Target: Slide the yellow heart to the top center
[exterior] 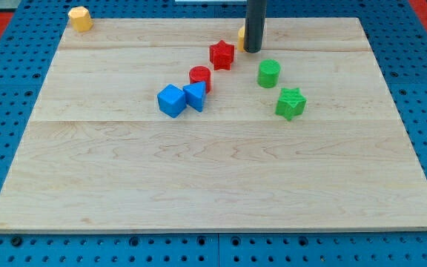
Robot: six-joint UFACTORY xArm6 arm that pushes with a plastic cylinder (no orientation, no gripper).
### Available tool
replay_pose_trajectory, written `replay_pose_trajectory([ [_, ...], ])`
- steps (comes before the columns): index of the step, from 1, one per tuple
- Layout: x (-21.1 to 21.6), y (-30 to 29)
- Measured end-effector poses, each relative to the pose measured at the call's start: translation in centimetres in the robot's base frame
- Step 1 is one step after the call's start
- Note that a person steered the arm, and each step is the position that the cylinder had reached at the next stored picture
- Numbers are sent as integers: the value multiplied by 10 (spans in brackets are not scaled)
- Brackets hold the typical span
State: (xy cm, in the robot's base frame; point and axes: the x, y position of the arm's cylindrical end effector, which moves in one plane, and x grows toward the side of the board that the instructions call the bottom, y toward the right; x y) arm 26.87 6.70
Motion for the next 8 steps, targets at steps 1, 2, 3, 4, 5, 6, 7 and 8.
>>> replay_pose_trajectory([
  [1,-3,2],
  [2,-7,8],
  [3,-7,37],
  [4,-10,44],
  [5,-22,33],
  [6,-31,18],
  [7,-36,2],
  [8,-37,-4],
])
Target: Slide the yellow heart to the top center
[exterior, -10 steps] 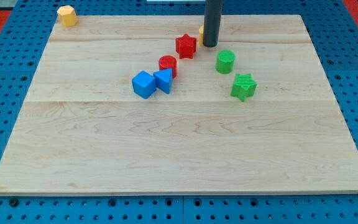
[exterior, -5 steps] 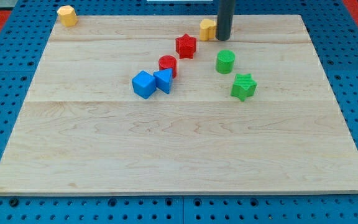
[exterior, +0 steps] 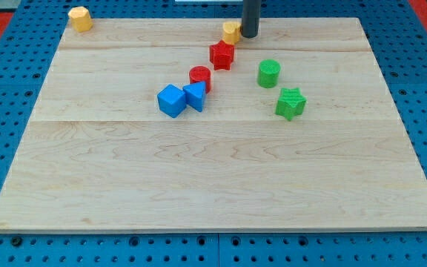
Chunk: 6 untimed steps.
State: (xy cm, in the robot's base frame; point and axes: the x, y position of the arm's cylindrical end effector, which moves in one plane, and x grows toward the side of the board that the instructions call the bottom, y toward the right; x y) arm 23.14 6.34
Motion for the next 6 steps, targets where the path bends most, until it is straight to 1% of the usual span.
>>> replay_pose_trajectory([
  [1,25,-4],
  [2,27,-18],
  [4,10,-37],
  [5,-5,-37],
  [6,-7,-38],
])
